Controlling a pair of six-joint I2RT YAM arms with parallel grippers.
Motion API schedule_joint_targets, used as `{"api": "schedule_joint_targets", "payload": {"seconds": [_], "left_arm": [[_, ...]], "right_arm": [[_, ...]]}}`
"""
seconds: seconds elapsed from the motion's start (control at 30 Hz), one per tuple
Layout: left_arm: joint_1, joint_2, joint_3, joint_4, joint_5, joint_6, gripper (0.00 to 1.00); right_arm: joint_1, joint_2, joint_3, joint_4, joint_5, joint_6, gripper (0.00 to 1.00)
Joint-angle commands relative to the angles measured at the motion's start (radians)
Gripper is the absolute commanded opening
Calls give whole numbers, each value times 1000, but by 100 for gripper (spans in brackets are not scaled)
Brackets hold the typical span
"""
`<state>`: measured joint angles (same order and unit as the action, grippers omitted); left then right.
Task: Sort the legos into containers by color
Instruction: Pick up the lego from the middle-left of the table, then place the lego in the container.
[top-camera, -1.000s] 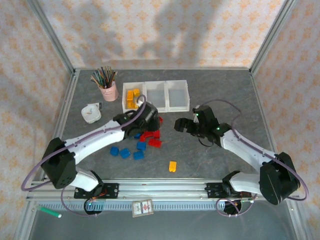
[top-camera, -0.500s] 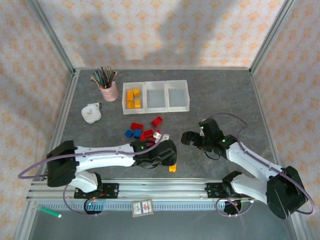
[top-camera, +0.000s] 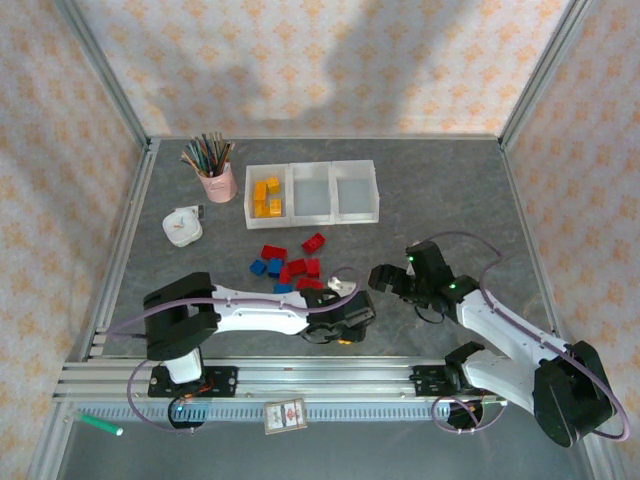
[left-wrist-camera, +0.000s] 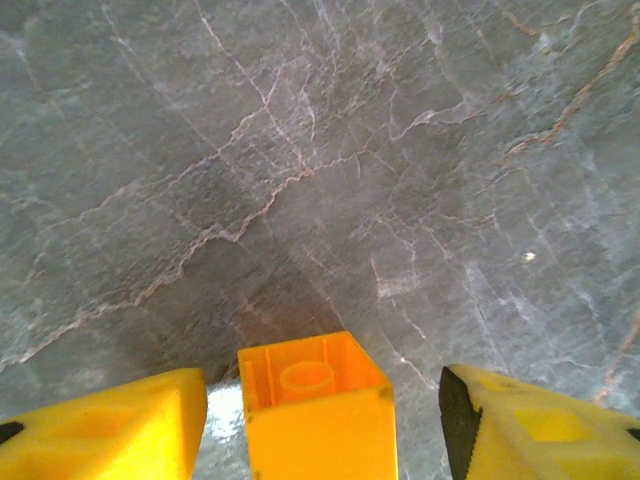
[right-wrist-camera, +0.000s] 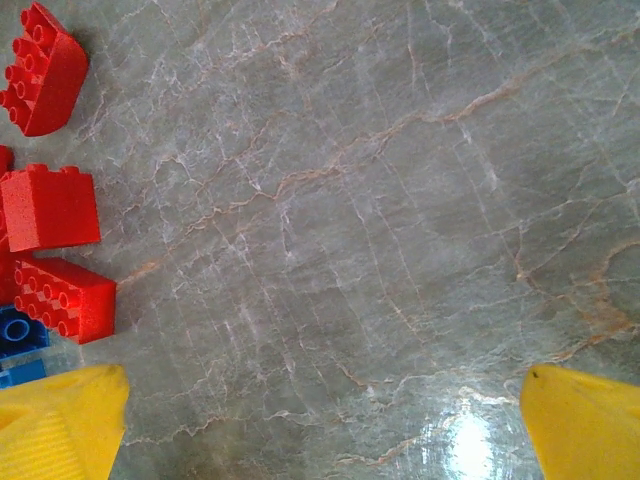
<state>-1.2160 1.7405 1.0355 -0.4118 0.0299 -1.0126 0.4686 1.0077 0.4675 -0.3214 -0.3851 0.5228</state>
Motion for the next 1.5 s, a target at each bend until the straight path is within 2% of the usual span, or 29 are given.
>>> {"api": "schedule_joint_targets", "payload": {"seconds": [0.0, 0.47, 0.63, 0.77, 0.93, 1.13, 1.37, 1.47], "left_arm": [[-6, 28, 28, -5, 2, 13, 63], [-5, -2, 14, -26, -36, 24, 34], [11, -85, 13, -71, -97, 38, 32], [59, -180, -6, -106, -146, 52, 32], [183, -303, -17, -156, -237, 128, 32], [422, -361, 16, -117, -282, 297, 32], [666, -228, 177, -86, -297, 471, 32], [733, -146, 254, -64, -276, 516, 32]], "right_arm": [[-5, -15, -12, 21, -4, -10, 100], [-5, -27, 8, 38, -62, -55, 100], [1, -27, 46, 29, -93, -69, 100], [25, -21, 96, 30, -101, -67, 100], [67, 19, 169, 70, -93, -51, 100], [121, 131, 263, 181, -103, -11, 100], [140, 290, 355, 302, -100, 32, 100], [140, 340, 370, 358, -132, 64, 100]]}}
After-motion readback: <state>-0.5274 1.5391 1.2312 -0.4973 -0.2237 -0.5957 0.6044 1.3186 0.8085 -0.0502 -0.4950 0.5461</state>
